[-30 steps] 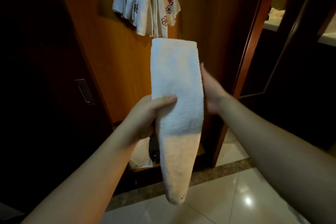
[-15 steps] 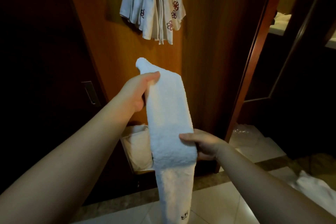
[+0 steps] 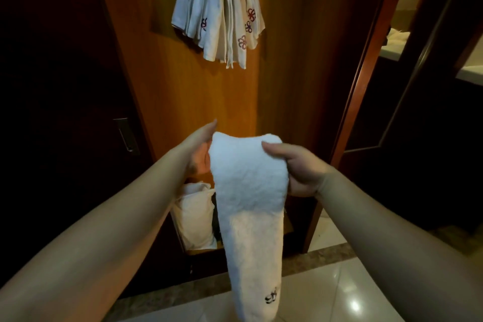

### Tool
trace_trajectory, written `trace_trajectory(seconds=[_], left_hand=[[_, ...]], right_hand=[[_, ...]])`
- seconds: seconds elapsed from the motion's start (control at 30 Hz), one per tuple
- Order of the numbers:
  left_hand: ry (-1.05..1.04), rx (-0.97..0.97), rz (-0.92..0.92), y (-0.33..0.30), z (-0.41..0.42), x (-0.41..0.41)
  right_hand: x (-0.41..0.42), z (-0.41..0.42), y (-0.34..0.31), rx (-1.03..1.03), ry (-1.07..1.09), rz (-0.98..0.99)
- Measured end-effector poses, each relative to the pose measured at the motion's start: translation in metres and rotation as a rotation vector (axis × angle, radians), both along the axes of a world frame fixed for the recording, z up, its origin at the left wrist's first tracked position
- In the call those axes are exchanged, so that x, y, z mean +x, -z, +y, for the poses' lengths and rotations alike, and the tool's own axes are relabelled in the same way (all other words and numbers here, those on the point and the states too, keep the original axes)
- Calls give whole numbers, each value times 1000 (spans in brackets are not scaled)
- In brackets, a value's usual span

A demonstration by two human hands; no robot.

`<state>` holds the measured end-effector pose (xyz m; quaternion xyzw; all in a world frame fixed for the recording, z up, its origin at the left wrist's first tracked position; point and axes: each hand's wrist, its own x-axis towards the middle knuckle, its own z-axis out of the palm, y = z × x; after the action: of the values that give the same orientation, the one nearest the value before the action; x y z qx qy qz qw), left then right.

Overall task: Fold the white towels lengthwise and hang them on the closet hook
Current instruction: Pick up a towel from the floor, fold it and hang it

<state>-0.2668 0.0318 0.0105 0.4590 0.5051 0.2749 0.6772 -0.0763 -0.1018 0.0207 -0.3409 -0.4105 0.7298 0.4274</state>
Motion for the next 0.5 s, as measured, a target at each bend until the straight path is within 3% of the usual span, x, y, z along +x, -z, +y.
trace_trajectory(seconds=[0.1, 0.17, 0.23, 0.3, 0.4, 0.5], left_hand=[[20, 72, 30, 17, -1, 4], [-136, 146, 23, 21, -9, 8], [-360, 414, -10, 21, -23, 8], [-441, 720, -16, 19, -51, 7], [-305, 923, -11, 22, -90, 15], [-128, 917, 120, 27, -104, 33]], right_hand=[[4, 9, -18, 71, 120, 31], [5, 17, -28, 81, 256, 20], [4, 25, -36, 77, 393, 0], [2, 33, -43, 76, 504, -13], [-6, 40, -55, 57, 639, -14], [-15, 48, -67, 55, 708, 8]])
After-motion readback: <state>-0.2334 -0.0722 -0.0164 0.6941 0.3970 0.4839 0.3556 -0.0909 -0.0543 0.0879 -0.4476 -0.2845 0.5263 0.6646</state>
